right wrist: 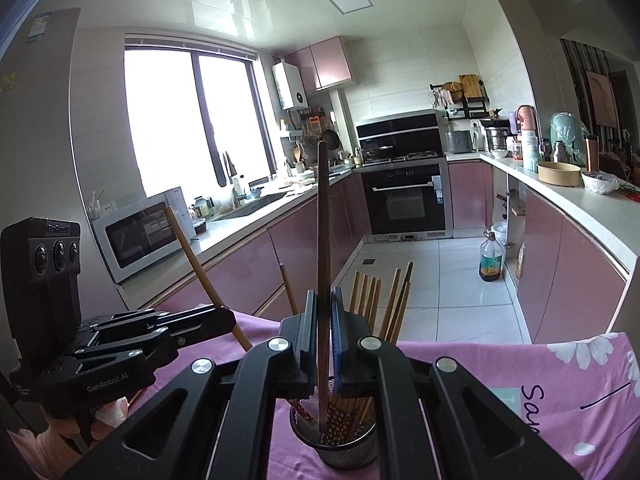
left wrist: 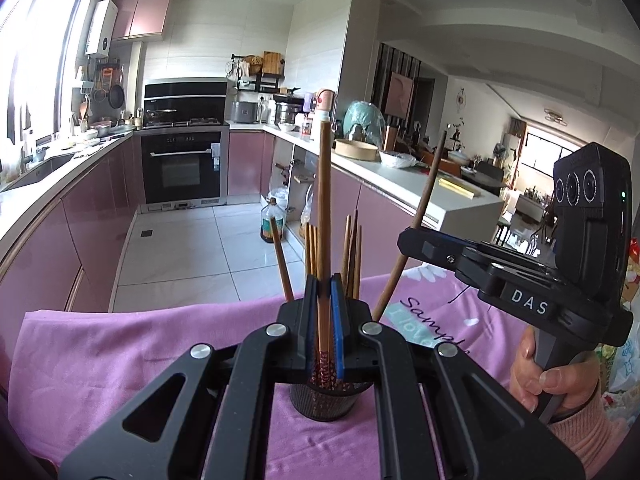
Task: Organize utensils
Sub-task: 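Lower both chopsticks into the mesh cup among the others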
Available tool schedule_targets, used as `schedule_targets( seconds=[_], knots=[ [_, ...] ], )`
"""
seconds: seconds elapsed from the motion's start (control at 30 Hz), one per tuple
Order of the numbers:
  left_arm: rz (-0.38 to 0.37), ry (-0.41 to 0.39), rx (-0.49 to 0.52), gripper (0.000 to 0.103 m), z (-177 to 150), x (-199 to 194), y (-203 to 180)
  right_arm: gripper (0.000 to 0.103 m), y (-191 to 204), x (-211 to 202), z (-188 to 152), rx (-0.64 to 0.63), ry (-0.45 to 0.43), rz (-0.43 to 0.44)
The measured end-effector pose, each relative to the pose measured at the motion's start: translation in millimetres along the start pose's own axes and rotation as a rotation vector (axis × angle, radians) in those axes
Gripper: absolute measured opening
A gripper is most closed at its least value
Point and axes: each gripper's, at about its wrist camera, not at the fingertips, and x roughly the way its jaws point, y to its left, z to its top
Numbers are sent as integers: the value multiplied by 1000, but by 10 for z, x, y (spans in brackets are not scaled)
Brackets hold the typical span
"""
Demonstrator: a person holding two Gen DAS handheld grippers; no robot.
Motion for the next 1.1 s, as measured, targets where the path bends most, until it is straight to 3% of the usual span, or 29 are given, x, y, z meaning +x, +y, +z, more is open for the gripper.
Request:
schedule_targets(
  seconds=[1.1],
  knots=[
    [14,109,11,7,-2,153,69,5,-77,336,-274,22,111,-18]
  ],
)
